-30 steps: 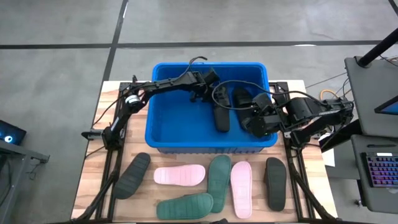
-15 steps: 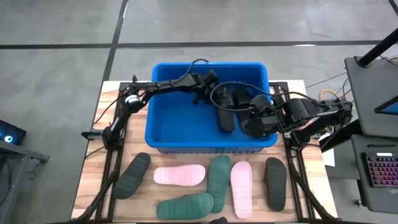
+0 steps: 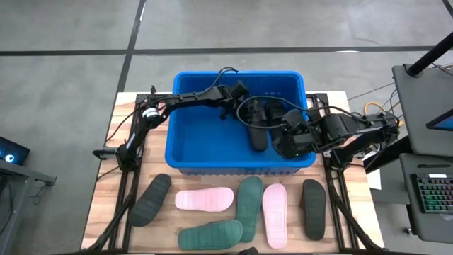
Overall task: Pick and place slides into bin
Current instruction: Put the black slide into the bin
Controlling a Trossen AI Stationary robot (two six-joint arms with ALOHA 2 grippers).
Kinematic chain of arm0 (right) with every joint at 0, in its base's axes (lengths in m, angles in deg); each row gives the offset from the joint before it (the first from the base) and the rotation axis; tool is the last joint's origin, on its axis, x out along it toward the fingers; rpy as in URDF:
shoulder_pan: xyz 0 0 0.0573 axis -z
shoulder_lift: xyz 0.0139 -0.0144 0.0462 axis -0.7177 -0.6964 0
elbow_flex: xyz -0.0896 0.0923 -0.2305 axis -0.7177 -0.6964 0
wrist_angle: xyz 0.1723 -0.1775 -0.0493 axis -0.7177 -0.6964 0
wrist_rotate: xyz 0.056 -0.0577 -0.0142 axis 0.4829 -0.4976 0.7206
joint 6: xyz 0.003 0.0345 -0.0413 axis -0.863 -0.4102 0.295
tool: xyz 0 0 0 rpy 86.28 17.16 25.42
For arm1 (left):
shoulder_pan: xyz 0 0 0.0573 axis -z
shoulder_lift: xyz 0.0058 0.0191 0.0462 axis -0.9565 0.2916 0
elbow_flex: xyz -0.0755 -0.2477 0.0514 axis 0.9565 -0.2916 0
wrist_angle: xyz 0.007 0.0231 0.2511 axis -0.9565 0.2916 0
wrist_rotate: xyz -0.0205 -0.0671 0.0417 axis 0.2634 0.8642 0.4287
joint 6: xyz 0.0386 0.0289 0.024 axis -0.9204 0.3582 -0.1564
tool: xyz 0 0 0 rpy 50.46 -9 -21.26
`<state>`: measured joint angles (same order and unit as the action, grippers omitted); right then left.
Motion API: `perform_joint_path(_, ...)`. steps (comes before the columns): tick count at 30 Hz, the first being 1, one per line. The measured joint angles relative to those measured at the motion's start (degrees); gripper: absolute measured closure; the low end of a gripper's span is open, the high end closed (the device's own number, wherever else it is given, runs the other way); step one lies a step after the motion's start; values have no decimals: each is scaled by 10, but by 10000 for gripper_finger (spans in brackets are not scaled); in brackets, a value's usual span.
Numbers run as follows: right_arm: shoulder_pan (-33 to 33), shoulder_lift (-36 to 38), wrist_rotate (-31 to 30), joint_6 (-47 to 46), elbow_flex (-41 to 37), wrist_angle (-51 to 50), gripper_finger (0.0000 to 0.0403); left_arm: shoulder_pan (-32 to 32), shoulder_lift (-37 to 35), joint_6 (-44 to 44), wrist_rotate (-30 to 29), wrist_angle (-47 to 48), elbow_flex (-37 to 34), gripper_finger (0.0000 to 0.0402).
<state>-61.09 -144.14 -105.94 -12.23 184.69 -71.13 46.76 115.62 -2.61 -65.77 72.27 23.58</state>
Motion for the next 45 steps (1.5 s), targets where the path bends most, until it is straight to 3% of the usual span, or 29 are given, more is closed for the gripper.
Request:
perform_joint_path(9,0,-1,10,0,0,2,394,0,0,-5,-27,-7,-2,255)
perform_joint_path(31,0,-2,16,6,1,3,394,0,0,-21,-33,-27,-2,244)
perform_joint_path(45,0,-2,21,11,1,3,394,0,0,-33,-31,-30,-2,122)
